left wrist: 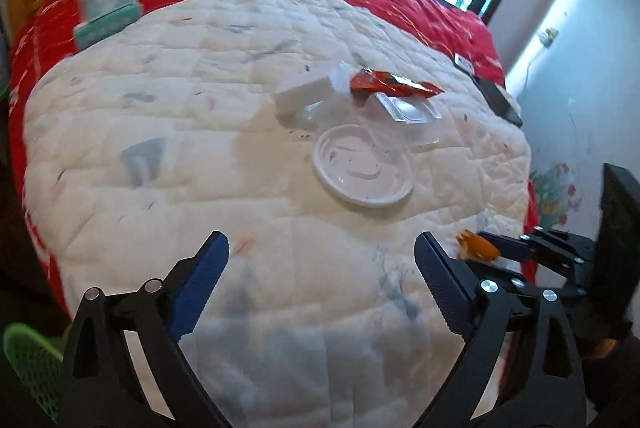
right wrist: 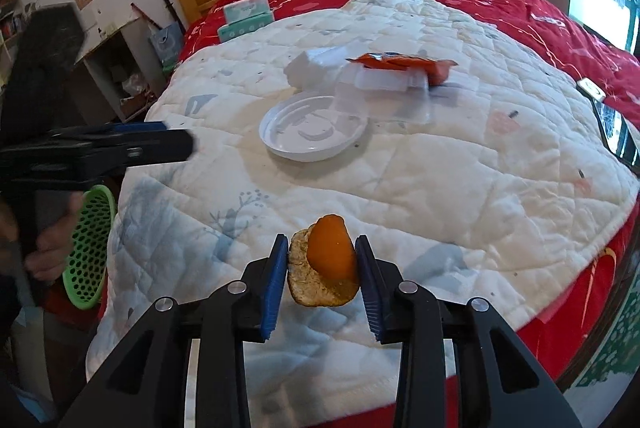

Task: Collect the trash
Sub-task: 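Grasp the white plastic plate with the left gripper while the right holds the bun, then carry the plate and bun to the wastebasket and open both grippers, then withdraw both tools from the wastebasket back toward the bed, then grasp the orange snack wrapper with the right gripper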

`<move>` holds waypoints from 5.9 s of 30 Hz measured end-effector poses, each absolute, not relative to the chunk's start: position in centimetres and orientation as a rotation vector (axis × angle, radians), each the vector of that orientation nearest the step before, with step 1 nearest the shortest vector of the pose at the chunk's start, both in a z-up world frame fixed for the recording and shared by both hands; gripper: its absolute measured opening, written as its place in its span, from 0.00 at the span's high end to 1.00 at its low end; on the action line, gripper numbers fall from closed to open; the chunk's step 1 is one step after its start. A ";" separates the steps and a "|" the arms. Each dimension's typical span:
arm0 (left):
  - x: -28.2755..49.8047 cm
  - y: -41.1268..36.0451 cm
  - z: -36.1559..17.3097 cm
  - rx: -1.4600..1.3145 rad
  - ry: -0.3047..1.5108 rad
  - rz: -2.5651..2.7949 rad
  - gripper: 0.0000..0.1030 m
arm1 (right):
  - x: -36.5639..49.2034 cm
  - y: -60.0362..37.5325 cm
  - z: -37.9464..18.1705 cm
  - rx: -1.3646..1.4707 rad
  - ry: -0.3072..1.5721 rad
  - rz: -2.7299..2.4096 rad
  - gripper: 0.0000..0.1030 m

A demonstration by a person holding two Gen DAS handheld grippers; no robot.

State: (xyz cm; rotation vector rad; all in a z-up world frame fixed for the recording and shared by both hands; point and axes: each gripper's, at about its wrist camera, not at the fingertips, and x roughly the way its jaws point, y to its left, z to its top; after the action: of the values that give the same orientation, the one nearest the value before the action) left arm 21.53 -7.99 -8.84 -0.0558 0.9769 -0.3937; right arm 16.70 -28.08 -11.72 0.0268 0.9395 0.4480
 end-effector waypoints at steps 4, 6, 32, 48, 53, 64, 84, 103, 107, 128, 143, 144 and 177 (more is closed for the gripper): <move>23.6 -10.0 -9.6 0.002 0.994 -0.453 0.08 | 16.5 -29.0 -11.6 0.050 0.937 0.446 0.67; 24.4 -11.3 -10.0 0.045 0.993 -0.494 0.07 | 16.5 -29.3 -11.7 0.062 0.938 0.446 0.67; 28.8 -14.8 -13.1 0.111 1.018 -0.594 0.12 | 16.4 -30.8 -12.8 0.118 0.951 0.437 0.67; 22.1 -9.3 -9.7 0.017 0.961 -0.528 0.13 | 14.2 -28.5 -9.9 0.133 0.899 0.468 0.67; 18.9 -5.8 -8.3 -0.022 0.934 -0.451 0.13 | 13.2 -26.7 -9.0 0.123 0.886 0.499 0.67; 10.4 5.1 -5.9 -0.129 0.852 -0.189 0.13 | 11.9 -21.8 -7.0 0.094 0.862 0.599 0.67; 2.1 20.5 -11.4 -0.308 0.961 0.204 0.12 | 10.9 -11.1 -4.9 -0.001 0.853 0.788 0.67; -3.7 25.5 -11.0 -0.457 0.898 0.306 0.09 | 8.8 -0.6 -5.4 -0.077 0.883 0.987 0.67; -4.8 25.8 -10.7 -0.456 0.886 0.317 0.09 | 8.3 1.8 -6.0 -0.093 0.903 1.020 0.67; -7.1 28.0 -11.1 -0.520 0.867 0.364 0.09 | 8.4 8.4 -9.4 -0.050 1.021 1.072 0.51; -3.6 24.0 -9.7 -0.445 0.875 0.291 0.09 | 11.5 -1.4 -8.1 0.027 0.969 0.889 0.31; -3.2 23.6 -9.5 -0.438 0.875 0.282 0.09 | 11.9 -2.4 -8.1 0.033 0.964 0.867 0.31; 9.8 9.1 -8.3 -0.282 0.949 0.016 0.08 | 28.2 -28.5 -5.8 -0.005 0.887 0.357 0.11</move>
State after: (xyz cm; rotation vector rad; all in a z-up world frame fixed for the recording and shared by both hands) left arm 9.79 9.07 -8.29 -0.2825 0.9495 0.0156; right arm 28.18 -28.50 -5.77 -0.0050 0.8866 0.3573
